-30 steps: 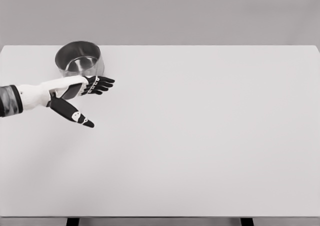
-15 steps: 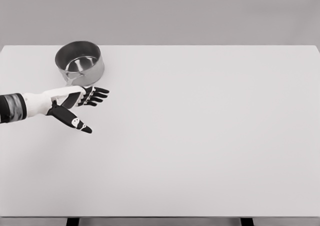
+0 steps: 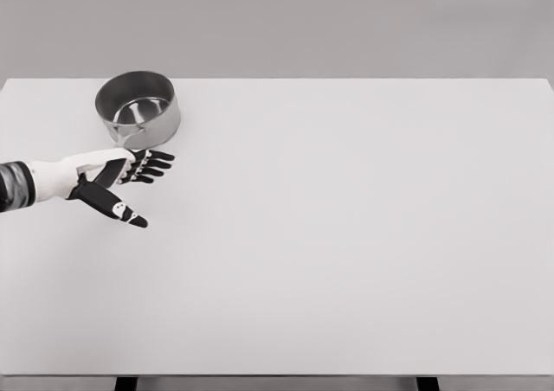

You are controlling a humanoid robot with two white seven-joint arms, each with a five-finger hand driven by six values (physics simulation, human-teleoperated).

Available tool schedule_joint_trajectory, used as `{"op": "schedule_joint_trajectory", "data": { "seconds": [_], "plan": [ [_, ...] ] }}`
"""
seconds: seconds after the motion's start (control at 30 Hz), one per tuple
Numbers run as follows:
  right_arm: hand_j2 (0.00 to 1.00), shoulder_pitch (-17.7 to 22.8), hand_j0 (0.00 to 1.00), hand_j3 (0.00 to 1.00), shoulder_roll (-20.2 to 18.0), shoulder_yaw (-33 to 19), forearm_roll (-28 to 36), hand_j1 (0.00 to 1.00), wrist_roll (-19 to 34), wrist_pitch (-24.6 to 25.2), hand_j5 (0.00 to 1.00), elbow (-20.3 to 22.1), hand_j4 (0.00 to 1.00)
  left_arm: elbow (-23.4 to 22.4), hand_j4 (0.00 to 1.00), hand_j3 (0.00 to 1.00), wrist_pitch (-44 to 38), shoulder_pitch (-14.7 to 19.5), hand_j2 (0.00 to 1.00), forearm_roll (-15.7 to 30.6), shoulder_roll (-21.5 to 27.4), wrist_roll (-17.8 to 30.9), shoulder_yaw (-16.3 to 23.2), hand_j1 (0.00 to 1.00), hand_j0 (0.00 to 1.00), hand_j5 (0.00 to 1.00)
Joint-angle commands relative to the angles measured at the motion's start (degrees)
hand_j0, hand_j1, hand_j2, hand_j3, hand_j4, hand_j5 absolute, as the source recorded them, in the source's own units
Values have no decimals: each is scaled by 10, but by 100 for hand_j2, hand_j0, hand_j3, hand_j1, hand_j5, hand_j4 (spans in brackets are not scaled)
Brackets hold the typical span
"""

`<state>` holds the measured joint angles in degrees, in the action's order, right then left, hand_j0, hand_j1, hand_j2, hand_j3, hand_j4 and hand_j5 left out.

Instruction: Rotate pot handle

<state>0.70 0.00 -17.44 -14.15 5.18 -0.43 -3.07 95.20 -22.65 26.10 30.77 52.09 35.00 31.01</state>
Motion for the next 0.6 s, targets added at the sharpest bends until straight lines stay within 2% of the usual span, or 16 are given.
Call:
{"op": "schedule_joint_trajectory", "data": {
  "seconds": [0.0,0.57],
  "plan": [
    [100,0,100,100,0,0,0,100,0,0,100,0,100,-1,100,100,1,0,100,-16,1,0,-1,100,100,100],
    [100,0,100,100,0,0,0,100,0,0,100,0,100,-15,100,100,2,1,100,-40,16,0,-9,100,100,100]
  ]
}}
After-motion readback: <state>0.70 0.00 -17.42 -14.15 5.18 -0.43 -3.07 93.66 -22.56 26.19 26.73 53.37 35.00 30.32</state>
